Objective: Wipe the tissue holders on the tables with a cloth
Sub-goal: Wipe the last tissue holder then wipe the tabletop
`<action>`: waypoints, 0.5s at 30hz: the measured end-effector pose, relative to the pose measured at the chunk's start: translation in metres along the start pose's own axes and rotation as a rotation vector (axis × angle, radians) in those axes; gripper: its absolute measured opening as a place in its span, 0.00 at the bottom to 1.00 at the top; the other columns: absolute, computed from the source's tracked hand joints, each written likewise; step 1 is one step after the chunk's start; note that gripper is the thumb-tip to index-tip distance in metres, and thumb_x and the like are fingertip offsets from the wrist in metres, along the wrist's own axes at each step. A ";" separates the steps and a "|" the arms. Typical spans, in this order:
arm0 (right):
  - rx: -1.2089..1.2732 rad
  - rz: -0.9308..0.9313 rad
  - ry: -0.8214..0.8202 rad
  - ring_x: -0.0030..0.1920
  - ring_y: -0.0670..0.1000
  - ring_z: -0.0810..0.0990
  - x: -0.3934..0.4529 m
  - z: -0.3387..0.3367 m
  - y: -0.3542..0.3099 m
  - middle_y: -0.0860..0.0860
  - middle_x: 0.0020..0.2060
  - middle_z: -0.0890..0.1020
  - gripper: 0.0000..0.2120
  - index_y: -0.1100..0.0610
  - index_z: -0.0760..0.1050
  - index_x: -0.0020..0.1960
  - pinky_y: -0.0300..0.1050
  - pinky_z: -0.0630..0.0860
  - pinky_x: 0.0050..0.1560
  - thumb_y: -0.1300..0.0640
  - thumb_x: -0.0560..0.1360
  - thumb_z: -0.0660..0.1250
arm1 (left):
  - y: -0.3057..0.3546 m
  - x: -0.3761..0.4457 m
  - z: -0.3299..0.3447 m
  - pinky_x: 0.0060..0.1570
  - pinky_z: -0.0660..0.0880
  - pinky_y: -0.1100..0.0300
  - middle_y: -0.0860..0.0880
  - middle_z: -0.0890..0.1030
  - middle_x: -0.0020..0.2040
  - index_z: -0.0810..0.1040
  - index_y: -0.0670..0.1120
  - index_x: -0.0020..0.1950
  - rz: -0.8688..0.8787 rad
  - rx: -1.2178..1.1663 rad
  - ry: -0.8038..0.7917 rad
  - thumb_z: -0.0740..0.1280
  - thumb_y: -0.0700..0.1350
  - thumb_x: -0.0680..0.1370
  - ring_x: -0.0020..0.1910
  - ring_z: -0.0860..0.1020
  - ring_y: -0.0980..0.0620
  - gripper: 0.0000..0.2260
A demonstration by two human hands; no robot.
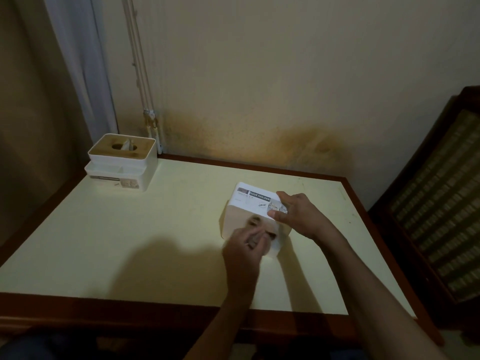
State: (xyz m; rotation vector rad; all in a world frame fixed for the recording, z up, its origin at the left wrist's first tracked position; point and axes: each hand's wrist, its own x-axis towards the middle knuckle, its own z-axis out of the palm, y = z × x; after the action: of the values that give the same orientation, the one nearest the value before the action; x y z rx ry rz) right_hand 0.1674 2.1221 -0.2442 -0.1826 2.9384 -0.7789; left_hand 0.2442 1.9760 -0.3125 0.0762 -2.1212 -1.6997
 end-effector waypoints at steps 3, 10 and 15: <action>-0.042 -0.021 -0.025 0.37 0.43 0.76 0.002 -0.007 -0.003 0.54 0.48 0.80 0.17 0.51 0.72 0.61 0.33 0.65 0.29 0.45 0.75 0.67 | 0.007 -0.016 0.014 0.48 0.72 0.73 0.54 0.80 0.48 0.83 0.49 0.52 0.123 -0.054 -0.189 0.73 0.39 0.72 0.47 0.78 0.63 0.11; 0.089 0.047 -0.039 0.38 0.40 0.77 0.003 -0.014 -0.005 0.45 0.44 0.81 0.21 0.44 0.75 0.63 0.34 0.69 0.33 0.42 0.72 0.70 | -0.001 0.026 -0.008 0.46 0.78 0.63 0.53 0.80 0.51 0.75 0.53 0.58 -0.078 -0.075 0.166 0.72 0.43 0.74 0.48 0.80 0.53 0.15; 0.135 0.076 -0.060 0.37 0.38 0.77 -0.001 -0.016 -0.009 0.40 0.40 0.80 0.21 0.42 0.75 0.64 0.28 0.68 0.31 0.43 0.72 0.71 | 0.003 0.020 -0.002 0.46 0.74 0.69 0.51 0.78 0.50 0.79 0.44 0.55 -0.037 -0.014 0.162 0.72 0.41 0.73 0.48 0.78 0.52 0.11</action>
State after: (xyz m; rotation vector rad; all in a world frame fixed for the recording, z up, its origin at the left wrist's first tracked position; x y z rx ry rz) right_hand 0.1670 2.1223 -0.2262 -0.0824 2.8058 -0.9396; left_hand 0.2267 1.9692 -0.3041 0.2421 -2.0011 -1.6690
